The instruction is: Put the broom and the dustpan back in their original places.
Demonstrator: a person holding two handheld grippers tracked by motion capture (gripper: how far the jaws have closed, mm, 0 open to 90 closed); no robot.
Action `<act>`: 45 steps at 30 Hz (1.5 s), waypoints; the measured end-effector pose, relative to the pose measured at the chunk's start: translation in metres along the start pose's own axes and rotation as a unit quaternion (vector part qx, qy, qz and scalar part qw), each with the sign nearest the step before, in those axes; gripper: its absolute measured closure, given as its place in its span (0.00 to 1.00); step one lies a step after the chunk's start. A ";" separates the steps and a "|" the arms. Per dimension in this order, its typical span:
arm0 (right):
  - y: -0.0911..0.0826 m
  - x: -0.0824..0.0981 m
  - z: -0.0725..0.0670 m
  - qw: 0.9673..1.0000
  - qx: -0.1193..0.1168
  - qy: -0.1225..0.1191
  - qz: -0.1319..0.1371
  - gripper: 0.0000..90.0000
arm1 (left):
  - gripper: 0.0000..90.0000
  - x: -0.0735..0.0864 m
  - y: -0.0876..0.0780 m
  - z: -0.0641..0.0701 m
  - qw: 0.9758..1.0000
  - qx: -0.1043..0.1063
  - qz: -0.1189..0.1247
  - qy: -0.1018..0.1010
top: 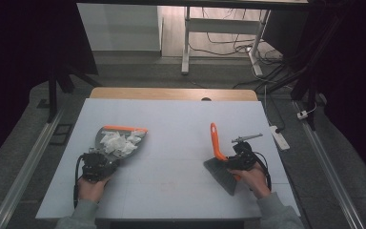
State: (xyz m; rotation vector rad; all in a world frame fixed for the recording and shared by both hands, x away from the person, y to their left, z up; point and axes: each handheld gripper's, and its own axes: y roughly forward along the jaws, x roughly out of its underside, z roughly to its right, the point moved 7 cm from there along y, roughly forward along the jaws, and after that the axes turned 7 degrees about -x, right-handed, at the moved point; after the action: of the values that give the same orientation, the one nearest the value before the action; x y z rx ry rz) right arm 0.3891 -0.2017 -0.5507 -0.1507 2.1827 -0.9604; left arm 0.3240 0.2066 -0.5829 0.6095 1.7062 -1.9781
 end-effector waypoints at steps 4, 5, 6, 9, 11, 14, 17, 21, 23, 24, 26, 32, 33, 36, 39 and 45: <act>0.000 -0.001 0.005 1.000 0.012 -0.007 -0.004 0.73 | 0.68 0.001 0.003 0.002 1.000 -0.005 -0.006 0.003; 0.001 -0.001 0.005 1.000 0.016 -0.011 -0.005 0.72 | 0.68 0.001 0.004 0.002 1.000 -0.006 -0.007 0.005; 0.001 -0.001 0.006 1.000 0.020 -0.013 -0.008 0.70 | 0.68 0.001 0.005 0.003 1.000 -0.007 -0.009 0.004; 0.002 -0.001 0.010 1.000 0.023 -0.012 -0.010 0.68 | 0.68 0.002 0.006 0.004 1.000 -0.009 -0.009 0.001; 0.002 -0.001 0.012 0.999 0.028 -0.011 -0.012 0.65 | 0.67 0.001 0.005 0.003 1.000 -0.008 -0.007 0.003; 0.003 0.000 0.017 0.999 0.040 -0.010 -0.018 0.59 | 0.61 0.001 0.005 0.003 1.000 -0.004 -0.006 0.005; 0.004 0.001 0.021 0.999 0.045 -0.005 -0.023 0.55 | 0.48 0.001 0.004 0.004 1.000 -0.001 -0.002 0.013; 0.003 0.000 0.023 0.997 0.067 -0.011 -0.020 0.51 | 0.33 0.000 -0.002 0.007 0.999 -0.001 0.008 0.032; 0.003 0.000 0.024 0.997 0.071 -0.011 -0.019 0.50 | 0.28 0.000 -0.004 0.007 0.999 -0.003 0.010 0.039; 0.002 0.000 0.024 0.996 0.082 -0.015 -0.017 0.49 | 0.27 0.000 -0.005 0.007 0.999 -0.003 0.010 0.041; -0.001 -0.002 0.025 0.996 0.091 -0.014 -0.010 0.49 | 0.25 0.000 -0.006 0.006 0.999 -0.001 0.010 0.043; -0.008 -0.004 0.028 0.995 0.098 -0.012 0.003 0.49 | 0.23 0.002 -0.016 0.001 0.999 -0.001 0.020 0.045; -0.009 -0.004 0.028 0.995 0.098 -0.012 0.006 0.49 | 0.23 0.003 -0.018 0.000 0.999 -0.001 0.021 0.046; -0.012 -0.004 0.025 0.994 0.102 -0.023 0.016 0.50 | 0.23 0.005 -0.025 -0.003 0.998 -0.004 0.025 0.055; -0.017 -0.004 0.021 0.993 0.107 -0.042 0.025 0.51 | 0.25 0.006 -0.032 -0.004 0.997 -0.001 0.027 0.076; -0.025 -0.001 0.011 0.992 0.097 -0.074 0.038 0.51 | 0.29 0.003 -0.046 0.002 0.990 0.036 0.033 0.130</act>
State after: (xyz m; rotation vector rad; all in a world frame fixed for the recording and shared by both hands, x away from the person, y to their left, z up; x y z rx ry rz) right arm 0.3924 -0.2257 -0.5382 -0.0452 1.9350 -1.0771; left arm 0.2939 0.2107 -0.5485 0.9739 1.7404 -1.9908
